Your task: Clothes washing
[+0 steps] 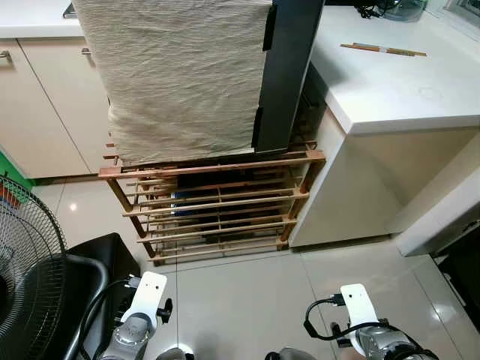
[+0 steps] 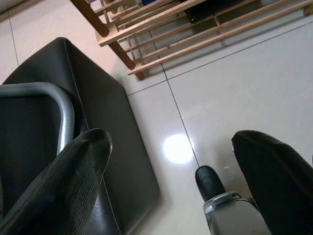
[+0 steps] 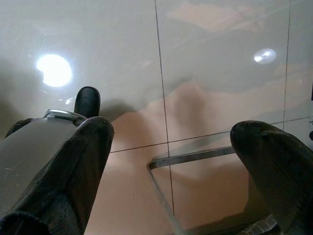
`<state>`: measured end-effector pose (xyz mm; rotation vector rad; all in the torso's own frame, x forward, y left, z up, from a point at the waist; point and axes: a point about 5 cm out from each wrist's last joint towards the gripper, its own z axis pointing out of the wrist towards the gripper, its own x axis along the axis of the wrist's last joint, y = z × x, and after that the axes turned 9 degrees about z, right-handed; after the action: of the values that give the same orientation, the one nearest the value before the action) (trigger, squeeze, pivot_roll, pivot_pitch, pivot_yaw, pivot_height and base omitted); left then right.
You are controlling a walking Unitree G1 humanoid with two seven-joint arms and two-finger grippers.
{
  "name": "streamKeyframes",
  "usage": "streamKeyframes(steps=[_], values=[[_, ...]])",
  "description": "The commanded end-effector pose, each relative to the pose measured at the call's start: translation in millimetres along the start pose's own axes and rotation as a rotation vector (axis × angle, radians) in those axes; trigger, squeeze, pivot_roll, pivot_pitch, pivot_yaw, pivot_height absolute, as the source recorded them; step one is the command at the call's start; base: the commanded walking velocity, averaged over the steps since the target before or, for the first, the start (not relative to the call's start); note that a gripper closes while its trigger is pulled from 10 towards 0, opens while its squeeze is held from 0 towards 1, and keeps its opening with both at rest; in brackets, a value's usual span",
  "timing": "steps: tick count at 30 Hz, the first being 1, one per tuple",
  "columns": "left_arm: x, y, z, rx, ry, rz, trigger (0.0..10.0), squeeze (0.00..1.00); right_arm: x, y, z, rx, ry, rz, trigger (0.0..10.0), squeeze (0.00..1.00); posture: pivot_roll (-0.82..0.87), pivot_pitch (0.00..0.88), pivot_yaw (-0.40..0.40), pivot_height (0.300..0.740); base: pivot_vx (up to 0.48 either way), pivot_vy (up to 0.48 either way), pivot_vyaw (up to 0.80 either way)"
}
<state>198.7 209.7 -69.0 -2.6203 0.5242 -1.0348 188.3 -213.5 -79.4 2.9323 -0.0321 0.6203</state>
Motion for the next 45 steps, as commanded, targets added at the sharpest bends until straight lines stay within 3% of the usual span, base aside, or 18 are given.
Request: streamKeyframes(steps=[1,4,6,11,15,19,22,23,25,28,29,33,35,36,38,40,42,45], values=[[-72.3,49.0,-30.0,-0.207,-0.549,-0.405,10.0,0.0,-21.1,-40.6,-0.8,0.18,-0.069,0.112,10.0,0.0,0.0,0.0,-0.029,0.723,0.0,0.0,0.0],[-65.4,44.1,-25.5,-0.18,-0.516,-0.464,10.0,0.0,-19.8,-39.8,-0.5,0.168,-0.05,0.214,10.0,0.0,-0.01,0.0,-0.015,0.723,0.0,0.0,0.0],[-62.3,44.4,-24.1,-0.189,-0.508,-0.486,10.0,0.0,-18.0,-37.4,-0.2,0.134,-0.022,0.189,10.0,0.0,-0.01,0.0,-0.011,0.723,0.0,0.0,0.0],[-61.3,44.1,-23.6,-0.192,-0.508,-0.408,10.0,0.0,-20.1,-40.8,-0.5,0.154,-0.025,0.175,10.0,0.0,-0.01,0.0,-0.007,0.723,0.0,0.0,0.0],[-56.7,42.5,-21.4,-0.192,-0.514,-0.413,10.0,0.0,-22.7,-42.7,-0.7,0.166,-0.036,0.196,10.0,0.0,-0.01,0.0,-0.006,0.723,0.0,0.0,0.0],[-43.4,28.5,-13.0,-0.111,-0.475,-0.326,10.0,0.0,-20.5,-40.9,-0.4,0.137,-0.004,0.185,10.0,0.0,-0.01,0.0,-0.006,0.723,0.0,0.0,0.0],[-26.7,12.2,-4.2,-0.041,-0.382,-0.308,10.0,0.0,-4.1,-43.6,-1.0,0.151,0.083,0.198,10.0,0.0,-0.01,0.0,-0.008,0.723,0.0,0.0,0.0],[-14.6,4.8,0.7,-0.024,-0.321,-0.306,10.0,0.0,13.2,-38.2,-1.8,0.166,0.143,0.195,10.0,0.0,-0.01,0.0,-0.007,0.723,0.0,0.0,0.0],[9.3,-15.7,8.1,-0.003,-0.164,-0.348,10.0,0.0,66.1,-48.8,-10.9,0.279,0.3,0.228,10.0,0.0,-0.01,0.0,-0.005,0.723,0.0,0.0,0.0],[18.0,-36.4,7.9,0.04,-0.045,-0.294,10.0,0.0,93.6,-51.9,-19.7,0.338,0.412,0.208,10.0,0.0,-0.01,0.0,-0.008,0.723,0.0,0.0,0.0],[25.3,-37.0,3.8,0.067,0.079,-0.229,10.0,0.0,98.4,-43.6,-22.8,0.375,0.453,0.216,10.0,0.0,-0.01,0.0,-0.012,0.723,0.0,0.0,0.0],[18.0,-30.1,-12.5,0.038,0.125,-0.148,10.0,0.0,98.9,-19.7,-38.7,0.384,0.612,0.145,10.0,0.0,0.0,0.003,-0.022,0.723,0.0,0.0,0.0],[31.1,-41.0,-34.2,0.089,0.226,-0.122,10.0,0.0,96.4,-7.0,-63.8,0.4,0.743,0.051,10.0,0.0,0.0,0.016,-0.033,0.723,0.0,0.0,0.0],[31.1,-41.0,-34.2,0.089,0.226,-0.122,10.0,0.0,96.4,-7.0,-63.8,0.4,0.743,0.051,10.0,0.0,0.0,0.016,-0.033,0.723,0.0,0.0,0.0],[67.5,-58.7,-79.1,0.174,0.451,-0.143,10.0,0.0,114.0,8.9,-113.3,0.366,0.967,0.01,10.0,0.0,0.0,0.018,-0.046,0.723,0.0,0.0,0.0],[102.0,-63.7,-126.3,0.199,0.624,-0.125,10.0,0.0,125.5,16.8,-158.5,0.385,1.107,0.126,10.0,0.0,-0.01,0.03,-0.034,0.723,0.0,0.0,0.0],[118.7,-57.5,-132.1,0.193,0.701,-0.088,10.0,0.0,120.1,10.0,-156.4,0.397,1.101,0.115,10.0,0.0,-0.01,0.048,-0.03,0.723,0.0,0.0,0.0],[138.9,-55.2,-116.5,0.245,0.775,0.046,10.0,0.0,117.7,-6.6,-136.5,0.405,1.069,0.102,10.0,0.0,-0.01,0.047,-0.019,0.723,0.0,0.0,0.0]])
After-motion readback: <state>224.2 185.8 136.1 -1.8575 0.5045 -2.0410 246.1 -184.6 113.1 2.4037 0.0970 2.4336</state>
